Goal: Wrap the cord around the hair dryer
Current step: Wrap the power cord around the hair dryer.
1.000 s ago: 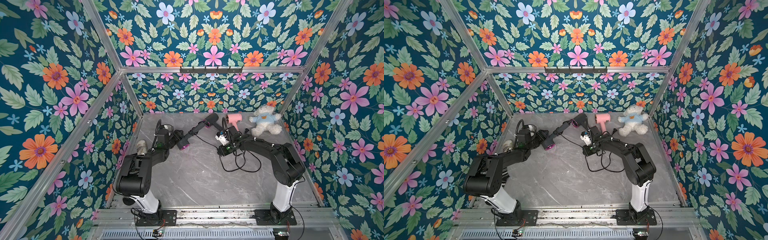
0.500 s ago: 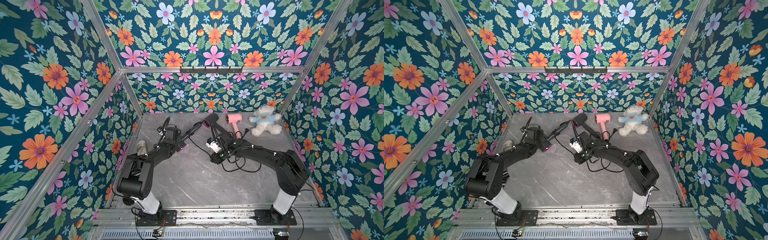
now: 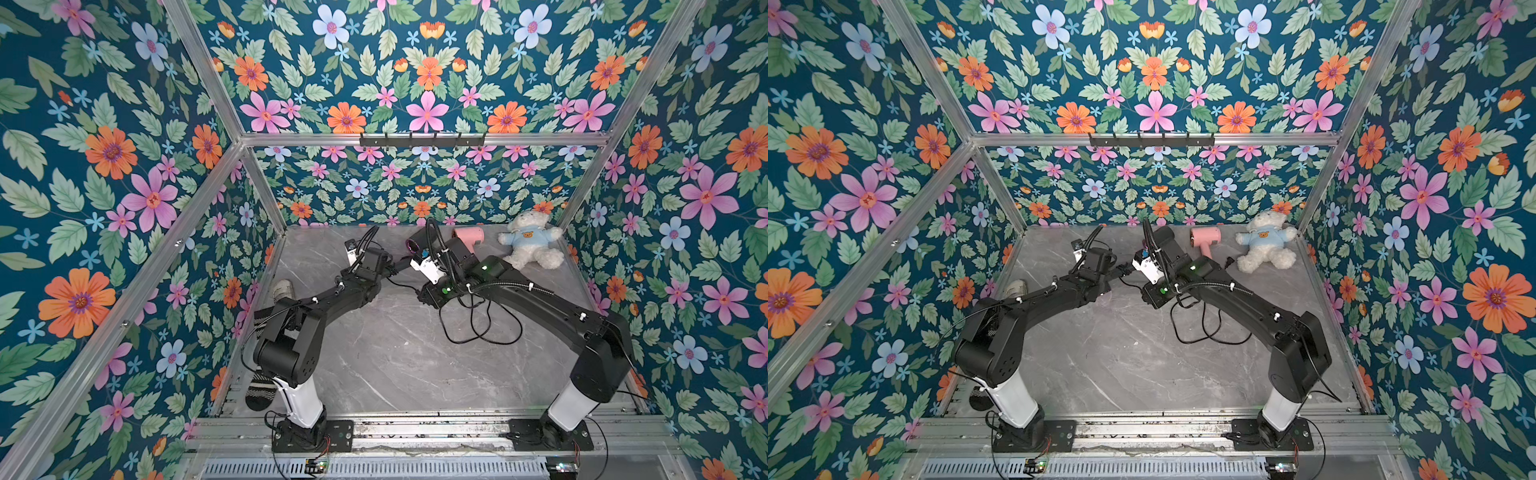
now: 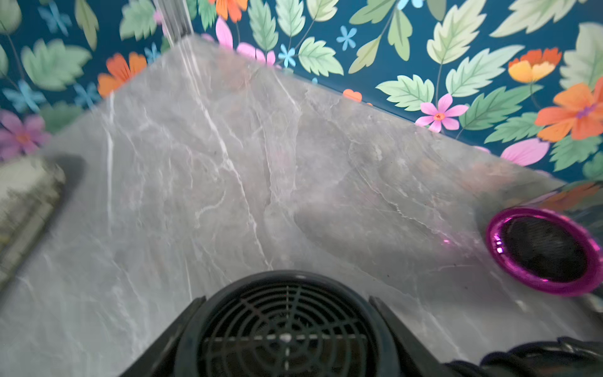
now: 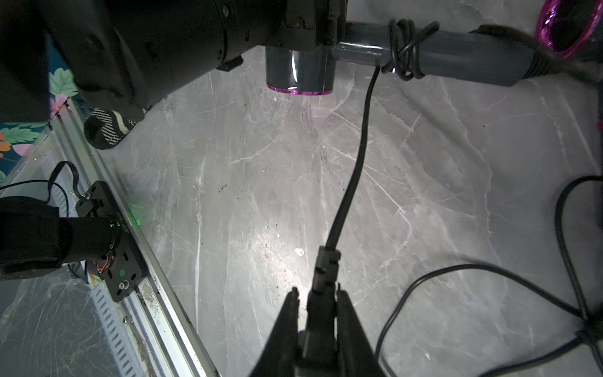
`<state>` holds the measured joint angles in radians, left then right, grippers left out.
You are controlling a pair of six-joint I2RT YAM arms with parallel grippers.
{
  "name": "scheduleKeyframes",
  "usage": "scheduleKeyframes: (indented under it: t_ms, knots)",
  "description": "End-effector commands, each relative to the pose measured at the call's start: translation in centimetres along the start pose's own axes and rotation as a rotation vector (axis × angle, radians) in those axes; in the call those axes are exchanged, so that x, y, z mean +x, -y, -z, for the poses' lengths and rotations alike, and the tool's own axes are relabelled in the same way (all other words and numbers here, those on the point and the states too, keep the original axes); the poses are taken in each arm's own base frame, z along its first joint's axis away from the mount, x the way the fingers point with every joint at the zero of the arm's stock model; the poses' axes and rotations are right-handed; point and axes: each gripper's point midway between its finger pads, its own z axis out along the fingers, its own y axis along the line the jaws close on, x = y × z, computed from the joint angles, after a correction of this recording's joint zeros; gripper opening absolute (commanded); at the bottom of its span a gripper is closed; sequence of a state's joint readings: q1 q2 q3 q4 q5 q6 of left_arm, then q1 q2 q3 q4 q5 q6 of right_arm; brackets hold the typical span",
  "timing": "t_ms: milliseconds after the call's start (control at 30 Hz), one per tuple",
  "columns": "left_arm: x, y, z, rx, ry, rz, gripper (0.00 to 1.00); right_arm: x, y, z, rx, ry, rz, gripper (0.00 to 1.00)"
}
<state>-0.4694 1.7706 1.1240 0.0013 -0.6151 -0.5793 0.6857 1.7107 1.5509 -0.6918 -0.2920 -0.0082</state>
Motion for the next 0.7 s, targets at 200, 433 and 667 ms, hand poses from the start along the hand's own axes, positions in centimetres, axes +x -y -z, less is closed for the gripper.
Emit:
scheduleKeyframes:
  t_ms: [200,433,667]
  knots:
    - [2.6,3.8,1.5,0.233,-0.136,-0.48,0.0,-5.4,5.3,1.1,0.08,0.022,0.018,0.0]
    - [5.8,6.6,5.8,0.583,-0.22,-0.609,0.0,-7.5,7.6,0.3,0.047,0.033,-0.016,0.0]
    - [4.6,9.0,12.7,0.982,-0.206,-0.533,0.0,-6.9,10.4,0.0,-0.074,0.073,-0.07,0.0]
